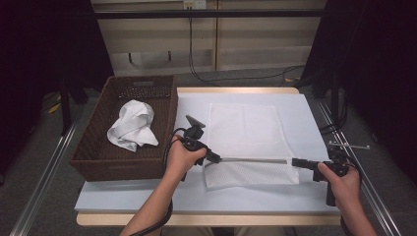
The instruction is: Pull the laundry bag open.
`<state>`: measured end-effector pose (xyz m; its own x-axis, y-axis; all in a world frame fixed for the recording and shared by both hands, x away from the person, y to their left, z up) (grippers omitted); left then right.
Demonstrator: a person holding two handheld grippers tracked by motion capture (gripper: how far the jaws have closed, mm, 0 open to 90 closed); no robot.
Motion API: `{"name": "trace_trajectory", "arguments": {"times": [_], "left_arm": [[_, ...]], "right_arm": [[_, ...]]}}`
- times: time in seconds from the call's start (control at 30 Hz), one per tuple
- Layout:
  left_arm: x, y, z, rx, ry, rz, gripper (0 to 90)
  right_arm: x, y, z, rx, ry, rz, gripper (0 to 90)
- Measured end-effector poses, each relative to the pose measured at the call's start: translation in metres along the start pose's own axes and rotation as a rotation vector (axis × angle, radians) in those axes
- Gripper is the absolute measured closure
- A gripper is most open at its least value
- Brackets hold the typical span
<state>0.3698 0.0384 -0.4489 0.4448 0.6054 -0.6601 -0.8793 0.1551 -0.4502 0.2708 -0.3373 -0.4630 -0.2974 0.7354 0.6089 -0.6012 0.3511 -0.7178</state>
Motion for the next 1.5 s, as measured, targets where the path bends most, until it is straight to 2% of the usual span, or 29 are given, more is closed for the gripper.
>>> {"name": "trace_trajectory", "arguments": {"times": [0.1,0.13,0.37,0.4,0.43,0.5,0.7,1.0,1.1,1.17,1.37,1.5], "left_arm": [[0.001,0.0,0.002,-0.009,0.004,0.016,86.8],[0.002,0.0,0.002,-0.006,0.001,0.006,86.8],[0.003,0.0,0.003,-0.002,0.003,0.017,86.8],[0.003,0.0,0.003,0.002,0.013,0.019,86.8],[0.003,0.0,0.003,0.0,-0.007,0.015,86.8],[0.003,0.0,0.005,-0.003,-0.006,0.024,86.8],[0.001,-0.004,0.011,-0.002,-0.023,0.001,86.8],[0.002,-0.007,0.021,-0.016,-0.023,0.022,86.8],[0.002,-0.007,0.023,-0.012,-0.033,0.01,86.8],[0.001,-0.008,0.025,-0.014,-0.028,0.021,86.8],[0.003,-0.008,0.026,-0.008,-0.039,0.013,86.8],[0.005,-0.008,0.029,-0.016,-0.042,0.022,86.8]], "right_arm": [[-0.001,0.0,0.001,0.002,0.002,-0.006,87.0],[-0.002,0.0,0.002,-0.002,0.0,-0.007,87.0],[-0.001,0.0,0.001,0.002,0.001,-0.008,87.0],[-0.001,0.001,0.001,0.001,0.0,-0.007,87.0],[-0.001,0.001,0.001,0.001,0.002,-0.008,87.0],[-0.002,0.001,0.001,0.0,0.005,-0.007,87.0],[-0.003,0.0,0.002,0.0,0.001,-0.007,87.0],[-0.005,-0.001,0.005,-0.013,0.007,-0.01,87.0],[-0.004,-0.001,0.006,-0.016,0.005,-0.015,87.0],[-0.004,-0.001,0.006,-0.014,0.006,-0.016,87.0],[-0.005,-0.001,0.006,-0.013,0.008,-0.019,87.0],[-0.007,-0.001,0.007,-0.015,0.014,-0.017,87.0]]}}
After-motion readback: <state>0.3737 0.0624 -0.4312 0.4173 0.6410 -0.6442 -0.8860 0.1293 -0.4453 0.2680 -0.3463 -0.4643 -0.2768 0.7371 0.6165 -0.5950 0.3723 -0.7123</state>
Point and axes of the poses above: each handheld gripper's, and its own axes: z roughly backward along the jaws, y roughly out of its underside, x roughly to its left, the point moved 3 cm from there along -z, roughly forward along the jaws, and after that the axes turned 15 degrees about -x, right-handed, at the moved point
